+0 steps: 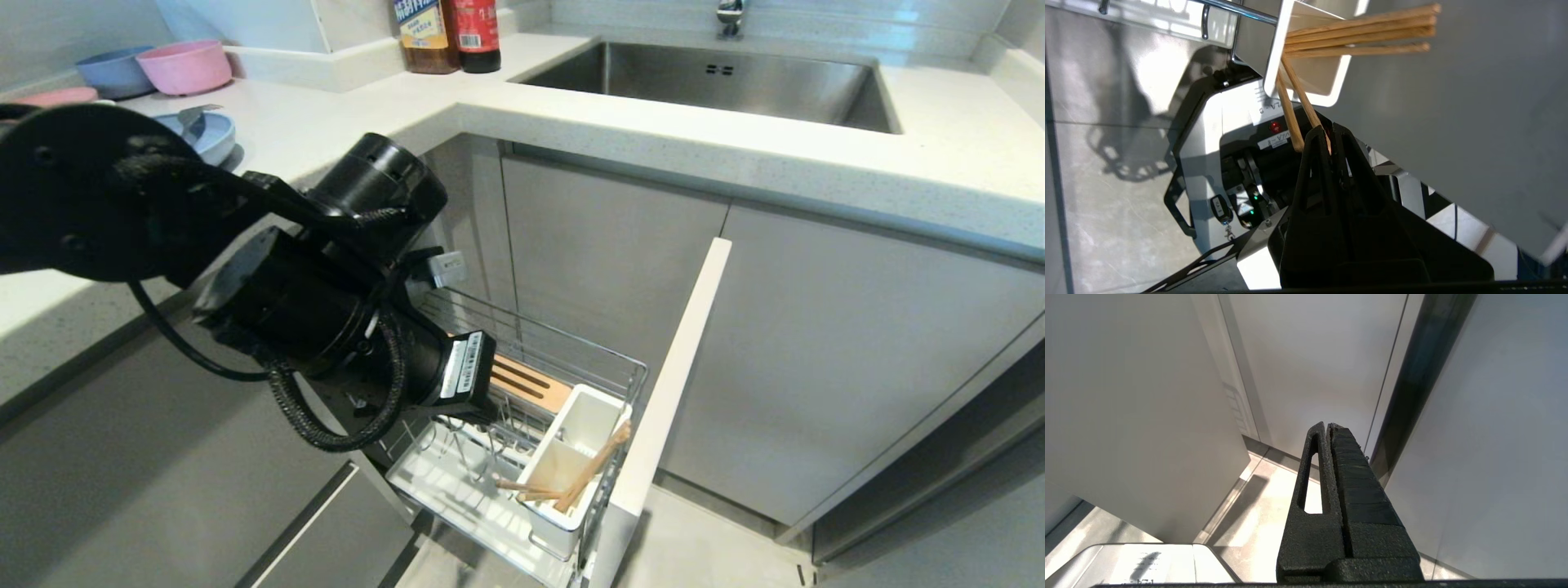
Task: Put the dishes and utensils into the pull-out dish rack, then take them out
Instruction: Take the chopsticks out of the cupboard
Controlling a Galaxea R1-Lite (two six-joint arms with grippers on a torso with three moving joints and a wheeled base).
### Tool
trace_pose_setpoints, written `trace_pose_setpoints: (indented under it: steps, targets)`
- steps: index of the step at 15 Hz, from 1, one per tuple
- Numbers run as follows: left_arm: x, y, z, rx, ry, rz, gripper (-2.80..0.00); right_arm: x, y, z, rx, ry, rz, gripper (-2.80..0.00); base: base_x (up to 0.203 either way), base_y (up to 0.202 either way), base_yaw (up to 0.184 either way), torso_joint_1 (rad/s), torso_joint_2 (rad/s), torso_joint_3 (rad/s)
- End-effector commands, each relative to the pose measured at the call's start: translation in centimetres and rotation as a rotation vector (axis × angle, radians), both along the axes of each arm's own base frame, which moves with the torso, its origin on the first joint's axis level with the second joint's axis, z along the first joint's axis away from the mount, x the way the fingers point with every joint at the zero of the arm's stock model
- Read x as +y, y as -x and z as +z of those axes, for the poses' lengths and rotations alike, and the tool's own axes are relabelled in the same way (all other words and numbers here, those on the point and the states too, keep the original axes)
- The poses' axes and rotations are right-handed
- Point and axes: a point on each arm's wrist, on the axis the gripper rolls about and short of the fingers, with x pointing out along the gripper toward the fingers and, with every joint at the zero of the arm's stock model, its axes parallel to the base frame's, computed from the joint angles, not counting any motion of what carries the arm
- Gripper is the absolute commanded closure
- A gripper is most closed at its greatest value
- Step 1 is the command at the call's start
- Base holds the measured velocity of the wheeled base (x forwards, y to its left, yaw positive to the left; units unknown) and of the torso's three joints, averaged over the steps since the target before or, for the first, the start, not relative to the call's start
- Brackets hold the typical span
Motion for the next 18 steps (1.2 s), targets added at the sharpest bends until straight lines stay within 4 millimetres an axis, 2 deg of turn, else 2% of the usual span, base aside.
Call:
trace_pose_setpoints:
  steps: [1, 2, 3, 9, 11, 18]
  targets:
    - [-0.8, -1.8, -2.1, 0.065, -0.035, 0.011, 0.0, 0.0, 0.0, 0.0, 0.002, 0.0, 0.0, 0.0, 0.0, 0.0, 0.0, 0.0, 0.0, 0.0]
    - [-1.0, -2.3, -2.7, 0.081, -0.045, 0.005, 0.0, 0.0, 0.0, 0.0, 0.002, 0.0, 0.0, 0.0, 0.0, 0.0, 0.0, 0.0, 0.0, 0.0]
    - [-1.1, -2.8, -3.3, 0.094, -0.055, 0.007, -2.8, 0.0, 0.0, 0.0, 0.002, 0.0, 0.0, 0.0, 0.0, 0.0, 0.0, 0.0, 0.0, 0.0]
    - [-1.8, -3.8, -4.8, 0.164, -0.101, 0.001, -2.8, 0.0, 0.0, 0.0, 0.002, 0.0, 0.0, 0.0, 0.0, 0.0, 0.0, 0.0, 0.0, 0.0]
    - [-1.9, -3.7, -5.4, 0.25, -0.146, -0.052, -2.8, 0.0, 0.0, 0.0, 0.002, 0.0, 0.0, 0.0, 0.0, 0.0, 0.0, 0.0, 0.0, 0.0]
    - [-3.0, -4.0, -7.2, 0.347, -0.185, -0.09, -2.8, 0.0, 0.0, 0.0, 0.001, 0.0, 0.0, 0.0, 0.0, 0.0, 0.0, 0.0, 0.0, 0.0]
